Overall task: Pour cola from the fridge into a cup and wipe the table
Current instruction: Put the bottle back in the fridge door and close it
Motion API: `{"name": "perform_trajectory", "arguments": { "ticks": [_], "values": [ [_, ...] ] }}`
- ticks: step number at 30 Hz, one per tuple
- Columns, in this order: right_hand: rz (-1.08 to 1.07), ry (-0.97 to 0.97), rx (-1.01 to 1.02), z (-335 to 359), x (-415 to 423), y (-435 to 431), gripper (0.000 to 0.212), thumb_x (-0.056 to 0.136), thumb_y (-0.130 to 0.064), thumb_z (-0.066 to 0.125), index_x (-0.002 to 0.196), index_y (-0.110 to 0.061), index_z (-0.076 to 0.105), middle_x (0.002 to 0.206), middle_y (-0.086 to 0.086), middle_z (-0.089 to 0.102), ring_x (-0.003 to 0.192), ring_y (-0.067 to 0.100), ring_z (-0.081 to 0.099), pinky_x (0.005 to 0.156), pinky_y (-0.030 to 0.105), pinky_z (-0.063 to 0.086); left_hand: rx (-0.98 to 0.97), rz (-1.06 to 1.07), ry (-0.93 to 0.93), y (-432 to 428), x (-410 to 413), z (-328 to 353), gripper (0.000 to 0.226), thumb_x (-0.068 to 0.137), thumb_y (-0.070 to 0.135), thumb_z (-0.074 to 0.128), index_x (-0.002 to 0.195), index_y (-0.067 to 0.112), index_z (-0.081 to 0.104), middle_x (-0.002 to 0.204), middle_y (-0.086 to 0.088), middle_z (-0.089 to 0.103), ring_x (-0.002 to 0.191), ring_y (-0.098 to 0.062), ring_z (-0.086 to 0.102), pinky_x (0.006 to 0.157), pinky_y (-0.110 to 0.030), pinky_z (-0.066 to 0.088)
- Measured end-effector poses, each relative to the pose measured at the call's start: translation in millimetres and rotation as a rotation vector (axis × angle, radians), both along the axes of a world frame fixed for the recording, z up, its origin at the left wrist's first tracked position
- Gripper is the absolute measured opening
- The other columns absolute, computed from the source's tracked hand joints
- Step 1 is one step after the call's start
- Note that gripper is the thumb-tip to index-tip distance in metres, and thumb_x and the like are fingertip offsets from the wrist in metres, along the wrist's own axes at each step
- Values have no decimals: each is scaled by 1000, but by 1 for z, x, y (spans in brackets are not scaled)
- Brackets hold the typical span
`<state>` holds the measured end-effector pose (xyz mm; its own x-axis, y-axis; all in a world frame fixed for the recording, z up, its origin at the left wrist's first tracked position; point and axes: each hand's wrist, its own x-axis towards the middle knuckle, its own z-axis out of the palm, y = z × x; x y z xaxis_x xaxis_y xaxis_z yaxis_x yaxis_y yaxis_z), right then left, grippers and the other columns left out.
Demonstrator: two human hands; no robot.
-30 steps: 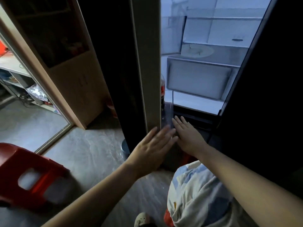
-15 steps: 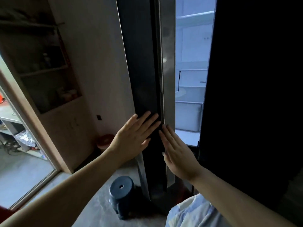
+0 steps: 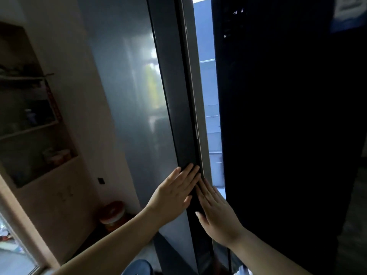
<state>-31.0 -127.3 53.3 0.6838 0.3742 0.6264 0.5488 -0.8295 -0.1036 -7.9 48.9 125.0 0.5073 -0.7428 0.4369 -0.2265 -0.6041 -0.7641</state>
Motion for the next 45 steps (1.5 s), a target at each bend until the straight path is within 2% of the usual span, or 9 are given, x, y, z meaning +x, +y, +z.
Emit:
{"name": "perform_trajectory", "arguments": {
  "ticks": [6,9,13,16,22,26,30,35,45],
  "values": [
    [-67,20,-12,-1,11,-11,76,90,-36,42,152,-13,5,161,-1,-6,148,14,0,117,36,16,54,-79,-29,-8,17,8,70,94,48,38,150,8,21,157,-11,17,146,-25,7,119,-43,0],
    [-69,11,-48,11,15,-18,78,92,-36,43,152,-14,-1,160,-2,-11,147,13,-5,118,35,13,25,-152,-28,-6,28,18,67,94,45,40,149,9,27,156,-10,22,146,-24,14,118,-45,6],
    [-71,-63,-106,41,21,-24,76,94,-34,47,152,-12,3,161,4,-4,148,17,1,118,36,17,-64,-257,-107,-4,47,48,65,92,40,39,149,12,27,157,-7,19,146,-24,14,115,-47,17],
    [-93,-158,-96,67,30,-25,72,94,-31,48,152,-8,10,161,9,3,148,22,6,117,38,20,-213,-347,-139,-7,60,88,66,89,37,42,150,13,28,157,-6,20,145,-25,19,114,-47,23],
    [-252,-288,-232,112,45,-24,74,94,-37,45,150,-3,11,159,14,6,147,26,8,116,42,26,-257,-460,-164,-14,91,140,65,90,36,41,150,16,25,157,-6,18,145,-27,19,115,-49,21],
    [-301,-382,-226,129,43,-12,75,95,-41,46,150,-2,13,158,16,11,147,28,10,119,39,14,-235,-540,-236,-16,109,138,70,91,40,41,151,13,19,157,-8,19,144,-29,20,115,-49,22],
    [-343,-457,-399,131,46,-4,68,94,-35,42,149,-4,18,158,12,13,147,26,13,118,41,13,-246,-679,-296,-8,126,146,70,91,38,39,152,10,15,156,-9,20,146,-27,13,116,-48,18],
    [-358,-480,-477,127,54,-8,72,95,-37,42,150,-3,10,159,13,9,147,27,12,118,42,13,-234,-793,-282,3,148,158,67,95,45,33,152,17,13,161,-5,4,147,-26,10,118,-47,11],
    [-446,-475,-546,128,76,-29,74,94,-40,40,150,-4,7,160,14,2,147,28,6,117,42,11,-241,-814,-235,-18,169,159,67,93,45,37,152,19,18,161,-3,8,147,-24,14,119,-46,9]
  ]
}}
